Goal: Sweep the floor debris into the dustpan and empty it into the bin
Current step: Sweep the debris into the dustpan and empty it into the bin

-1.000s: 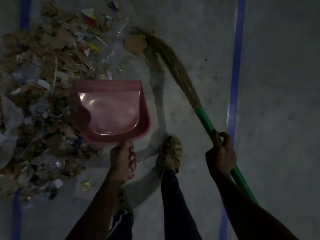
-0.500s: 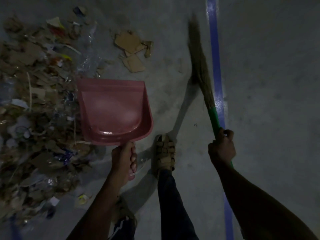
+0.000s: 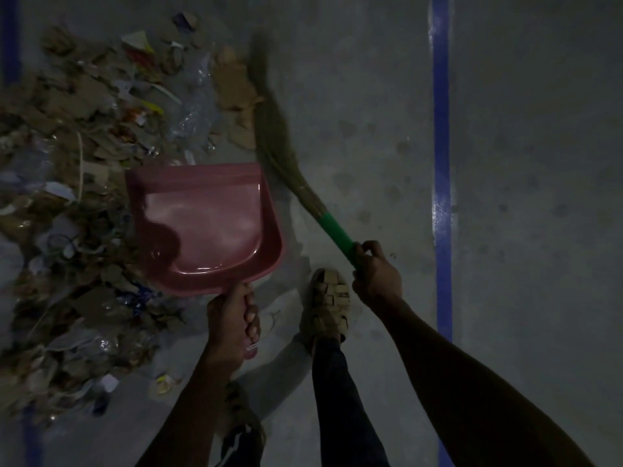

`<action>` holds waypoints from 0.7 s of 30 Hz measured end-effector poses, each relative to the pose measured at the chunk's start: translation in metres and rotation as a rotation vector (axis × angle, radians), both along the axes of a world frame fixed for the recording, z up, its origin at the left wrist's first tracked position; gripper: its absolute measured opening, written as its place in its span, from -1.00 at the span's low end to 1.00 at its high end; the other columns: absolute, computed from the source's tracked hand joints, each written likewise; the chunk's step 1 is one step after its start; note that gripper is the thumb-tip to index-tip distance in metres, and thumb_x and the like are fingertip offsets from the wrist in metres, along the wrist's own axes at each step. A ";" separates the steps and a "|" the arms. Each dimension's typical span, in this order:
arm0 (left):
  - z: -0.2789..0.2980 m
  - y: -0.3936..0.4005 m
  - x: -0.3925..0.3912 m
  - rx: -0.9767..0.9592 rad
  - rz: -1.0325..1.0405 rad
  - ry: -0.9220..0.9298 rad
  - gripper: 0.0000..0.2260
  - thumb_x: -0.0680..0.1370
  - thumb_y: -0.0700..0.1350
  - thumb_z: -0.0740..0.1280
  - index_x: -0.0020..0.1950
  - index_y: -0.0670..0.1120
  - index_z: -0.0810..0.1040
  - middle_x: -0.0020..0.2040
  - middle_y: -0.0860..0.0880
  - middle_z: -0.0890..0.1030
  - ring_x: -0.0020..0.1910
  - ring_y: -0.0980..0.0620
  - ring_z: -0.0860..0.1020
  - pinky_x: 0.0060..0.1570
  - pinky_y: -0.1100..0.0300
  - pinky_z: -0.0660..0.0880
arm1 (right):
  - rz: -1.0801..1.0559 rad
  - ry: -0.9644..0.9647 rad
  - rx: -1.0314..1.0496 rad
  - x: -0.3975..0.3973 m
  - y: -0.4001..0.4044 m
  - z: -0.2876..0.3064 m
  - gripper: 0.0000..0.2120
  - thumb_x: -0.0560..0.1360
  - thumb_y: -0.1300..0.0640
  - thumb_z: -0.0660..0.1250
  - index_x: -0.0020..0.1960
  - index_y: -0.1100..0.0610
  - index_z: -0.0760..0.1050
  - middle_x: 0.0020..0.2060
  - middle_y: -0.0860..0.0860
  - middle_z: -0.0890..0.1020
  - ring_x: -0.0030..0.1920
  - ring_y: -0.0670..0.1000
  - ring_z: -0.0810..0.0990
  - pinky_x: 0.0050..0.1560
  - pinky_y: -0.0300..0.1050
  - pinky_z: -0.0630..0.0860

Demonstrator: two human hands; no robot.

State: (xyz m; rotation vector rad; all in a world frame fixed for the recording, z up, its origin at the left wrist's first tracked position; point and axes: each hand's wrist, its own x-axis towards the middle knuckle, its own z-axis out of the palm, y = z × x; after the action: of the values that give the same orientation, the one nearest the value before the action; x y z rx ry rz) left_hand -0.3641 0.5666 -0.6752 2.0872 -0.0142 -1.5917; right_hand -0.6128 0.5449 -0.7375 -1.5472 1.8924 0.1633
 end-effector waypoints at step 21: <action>0.023 -0.008 0.007 -0.010 0.096 0.000 -0.72 0.60 -0.09 0.24 -0.31 -0.10 0.40 -0.51 -0.05 0.32 -0.66 0.04 0.25 -0.39 0.28 0.17 | -0.160 0.040 -0.057 -0.030 -0.085 0.017 -0.49 0.47 0.26 0.37 0.40 0.15 0.40 0.23 0.05 0.41 -0.15 0.07 0.52 -0.22 -0.11 0.45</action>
State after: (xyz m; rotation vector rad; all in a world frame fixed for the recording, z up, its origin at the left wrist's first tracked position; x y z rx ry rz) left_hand -0.3566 0.5591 -0.6525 2.0487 0.0765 -1.5318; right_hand -0.6428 0.4603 -0.7207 -1.4316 2.0591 0.0701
